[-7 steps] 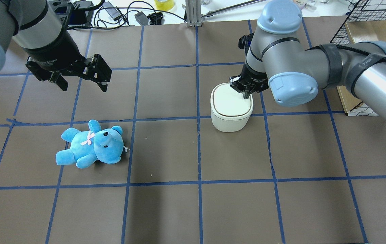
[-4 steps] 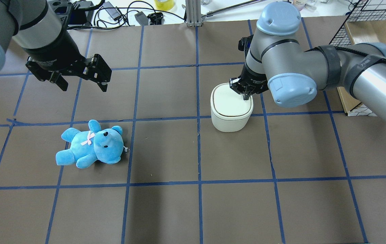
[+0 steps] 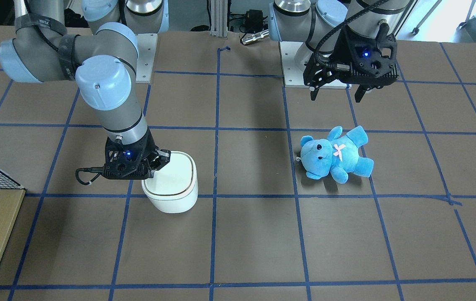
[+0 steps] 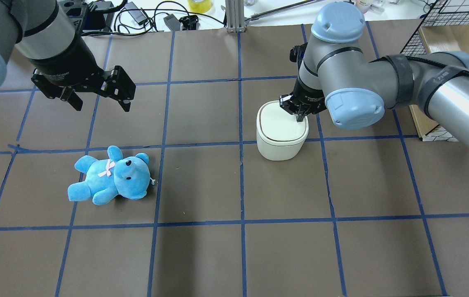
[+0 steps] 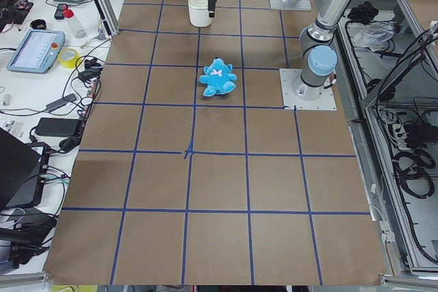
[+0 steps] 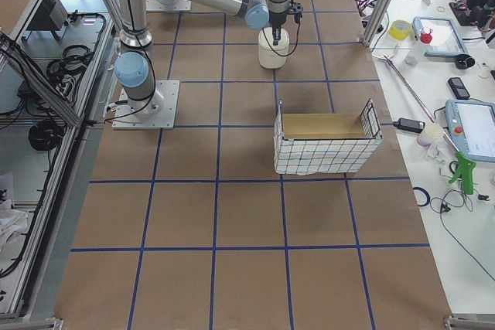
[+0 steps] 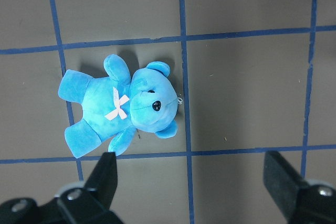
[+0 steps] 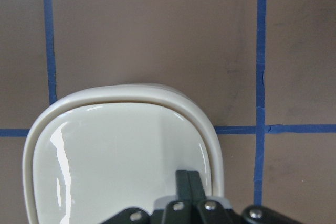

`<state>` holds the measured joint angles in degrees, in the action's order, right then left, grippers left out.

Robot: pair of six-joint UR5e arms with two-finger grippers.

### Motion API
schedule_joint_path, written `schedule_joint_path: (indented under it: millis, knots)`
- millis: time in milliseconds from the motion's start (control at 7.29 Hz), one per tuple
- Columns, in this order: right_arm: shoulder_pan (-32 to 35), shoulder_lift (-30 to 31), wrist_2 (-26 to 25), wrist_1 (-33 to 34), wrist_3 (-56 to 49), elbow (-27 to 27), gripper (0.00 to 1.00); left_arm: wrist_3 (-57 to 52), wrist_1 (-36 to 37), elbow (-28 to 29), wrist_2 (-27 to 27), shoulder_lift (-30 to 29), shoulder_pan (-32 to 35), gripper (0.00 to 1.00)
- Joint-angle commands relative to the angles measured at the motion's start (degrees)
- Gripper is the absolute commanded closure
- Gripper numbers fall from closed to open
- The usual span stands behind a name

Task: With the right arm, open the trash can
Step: 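Raise the right gripper away from the trash can as the lid flips open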

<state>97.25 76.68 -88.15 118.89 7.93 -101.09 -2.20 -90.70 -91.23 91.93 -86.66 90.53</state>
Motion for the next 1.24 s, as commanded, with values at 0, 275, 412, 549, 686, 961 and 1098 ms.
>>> schedule_joint_path:
  millis: [0, 275, 412, 549, 686, 961, 1098]
  knots:
    - [-0.4, 4.2, -0.1, -0.9, -0.5, 1.5, 0.00, -0.1, 0.0, 0.0, 0.0, 0.0, 0.0, 0.00]
    - [-0.7, 5.5, -0.4, -8.9, -0.7, 8.7, 0.00, -0.1, 0.0, 0.0, 0.0, 0.0, 0.0, 0.00]
    - [-1.5, 5.5, -0.3, -15.7, -0.7, 14.3, 0.00, 0.0, 0.0, 0.0, 0.0, 0.0, 0.0, 0.00]
    - [-2.4, 5.4, -0.4, -20.0, -0.9, 18.1, 0.00, -0.1, 0.0, 0.0, 0.0, 0.0, 0.0, 0.00]
    - [-3.6, 5.6, -0.3, -22.4, -1.0, 20.3, 0.00, 0.0, 0.0, 0.0, 0.0, 0.0, 0.0, 0.00]
    - [-3.8, 5.8, 0.4, -22.5, -1.4, 20.4, 0.00, -0.1, 0.0, 0.0, 0.0, 0.0, 0.0, 0.00]
    - [-3.9, 5.8, 0.2, -22.7, -1.4, 20.3, 0.00, 0.0, 0.1, 0.0, 0.0, 0.0, 0.0, 0.00]
